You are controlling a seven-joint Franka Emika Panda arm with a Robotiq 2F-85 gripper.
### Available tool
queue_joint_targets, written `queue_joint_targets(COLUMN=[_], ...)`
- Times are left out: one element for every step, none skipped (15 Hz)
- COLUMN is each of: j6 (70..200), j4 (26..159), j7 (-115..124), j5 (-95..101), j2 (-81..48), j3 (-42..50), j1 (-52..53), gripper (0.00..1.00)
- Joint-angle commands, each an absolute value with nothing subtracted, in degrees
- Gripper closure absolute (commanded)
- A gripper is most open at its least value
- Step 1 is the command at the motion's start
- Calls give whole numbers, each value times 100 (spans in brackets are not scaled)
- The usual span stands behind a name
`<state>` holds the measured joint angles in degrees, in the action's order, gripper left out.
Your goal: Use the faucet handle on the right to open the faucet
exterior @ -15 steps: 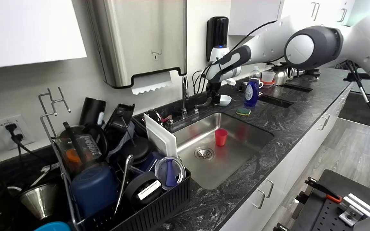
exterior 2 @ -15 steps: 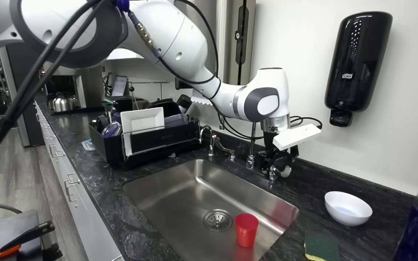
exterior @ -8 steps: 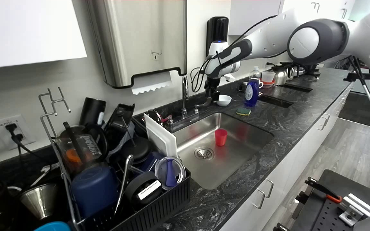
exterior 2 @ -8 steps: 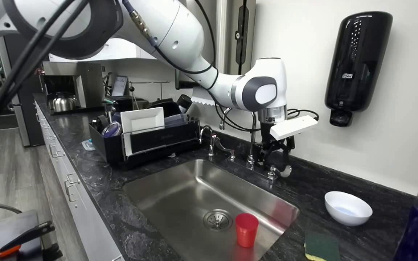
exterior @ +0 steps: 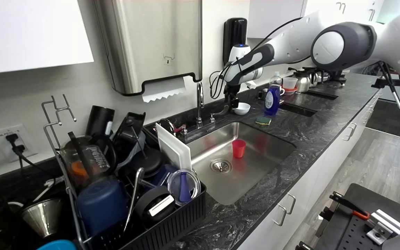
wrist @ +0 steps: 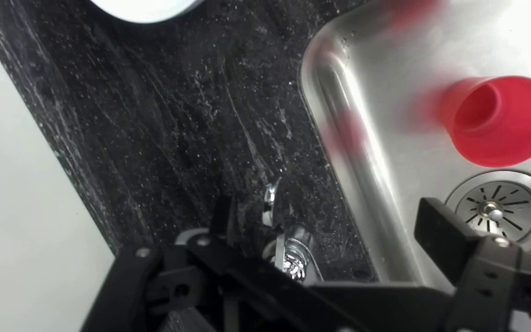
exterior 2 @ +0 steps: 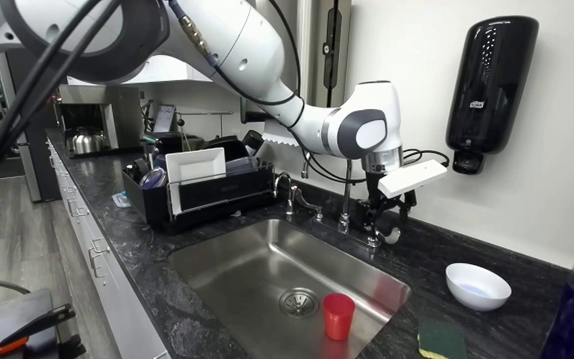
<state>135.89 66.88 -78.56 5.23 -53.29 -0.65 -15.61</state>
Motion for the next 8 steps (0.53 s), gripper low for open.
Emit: queue_joint_targets(j6=[13736,13631,13540,13524,13495,13468,13449,13425], j4=[6792,6795,6811,6841,6847,6875,6898,6917], j7=[-7849,-7886,-7941,-7988,-7974,-7980,-8016,-8039], j5=[499,499,489,464,473,464,440,423], j2=[-5346,-5352,-5352,-5355,-5371,-5368,-5344,-5320], j3=[-82,-98,-125,-164,-157,-171,-204,-226], j1=[-1600,-1603,-1614,-1638,-1630,-1633,-1652,-1663], gripper=[0,0,0,0,0,0,0,0])
